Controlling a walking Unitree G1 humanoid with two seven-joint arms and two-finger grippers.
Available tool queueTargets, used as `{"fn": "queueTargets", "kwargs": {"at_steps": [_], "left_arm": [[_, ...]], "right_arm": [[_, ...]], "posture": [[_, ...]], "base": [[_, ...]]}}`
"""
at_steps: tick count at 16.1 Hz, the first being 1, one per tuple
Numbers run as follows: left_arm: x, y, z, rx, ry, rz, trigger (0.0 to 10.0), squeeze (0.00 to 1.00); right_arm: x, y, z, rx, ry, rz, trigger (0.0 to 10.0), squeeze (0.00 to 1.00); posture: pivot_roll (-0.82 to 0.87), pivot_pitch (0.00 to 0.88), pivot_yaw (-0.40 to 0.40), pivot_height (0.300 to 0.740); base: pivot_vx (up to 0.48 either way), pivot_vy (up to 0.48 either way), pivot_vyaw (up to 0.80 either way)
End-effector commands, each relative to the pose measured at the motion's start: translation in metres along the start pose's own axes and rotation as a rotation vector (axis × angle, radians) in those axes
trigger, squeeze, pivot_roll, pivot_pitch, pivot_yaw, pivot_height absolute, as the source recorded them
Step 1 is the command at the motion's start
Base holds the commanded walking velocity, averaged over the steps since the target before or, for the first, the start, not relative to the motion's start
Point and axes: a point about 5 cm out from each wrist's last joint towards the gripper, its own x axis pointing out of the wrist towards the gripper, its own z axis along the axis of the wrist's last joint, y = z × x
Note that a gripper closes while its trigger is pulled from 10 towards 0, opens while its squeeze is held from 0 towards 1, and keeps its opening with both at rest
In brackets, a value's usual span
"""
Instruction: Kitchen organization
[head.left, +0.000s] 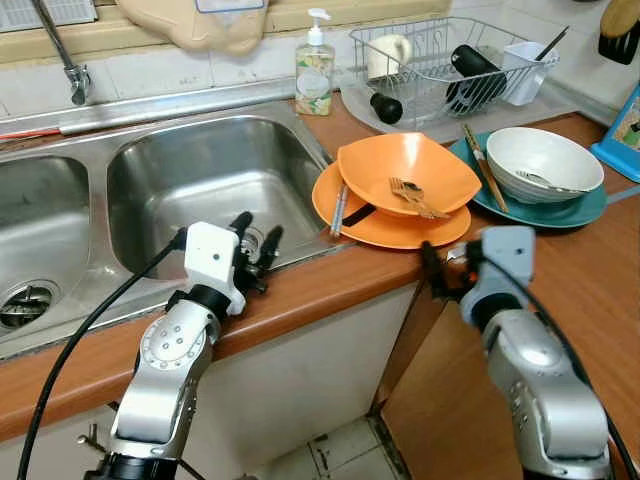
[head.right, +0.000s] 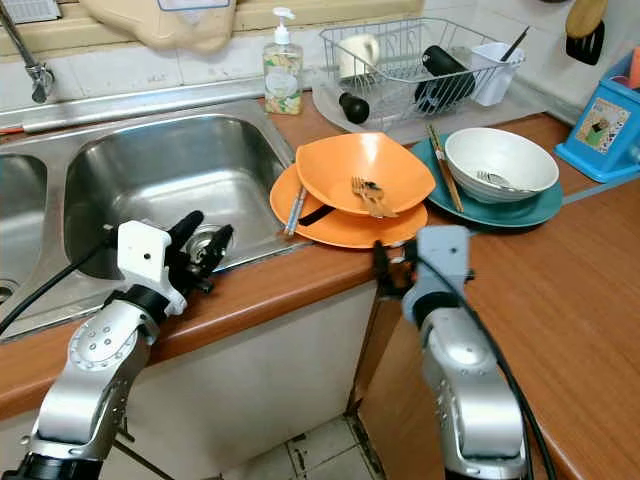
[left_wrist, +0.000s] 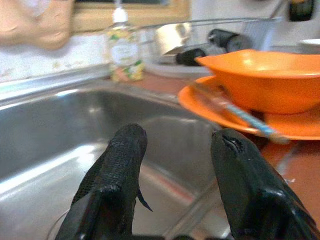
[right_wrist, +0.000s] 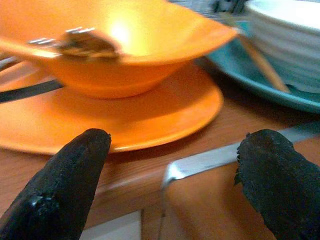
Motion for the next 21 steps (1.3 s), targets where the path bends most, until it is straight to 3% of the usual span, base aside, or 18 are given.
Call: {"fn": "queueTargets", "kwargs": {"at_steps": [1,8,11,21], "left_arm": [[-0.003,-0.002,0.000,0.013,0.003,-0.042,10.0,0.00],[-0.005,-0.004,0.001,0.027,0.012,-0.092,10.0,0.00],[-0.005,-0.004,0.000,0.035,0.015,-0.098,10.0,0.00],[-0.004,-0.004,0.000,0.047,0.018,-0.094,10.0,0.00]], "right_arm": [[0.000,-0.002,0.006,0.039,-0.006,-0.012,10.0,0.00],[0.009,0.015,0.003,0.087,0.075,0.084,10.0,0.00],[0.018,0.027,-0.005,0.101,0.178,0.123,10.0,0.00],[0.021,0.042,0.003,0.102,0.172,0.205,10.0,0.00]], "posture": [[-0.18,0.000,-0.003,0.740],[-0.17,0.000,-0.007,0.740],[-0.17,0.000,-0.006,0.740],[-0.16,0.000,-0.005,0.740]], "base": [[0.000,0.000,0.00],[0.000,0.000,0.00],[0.000,0.000,0.00],[0.000,0.000,0.00]]}}
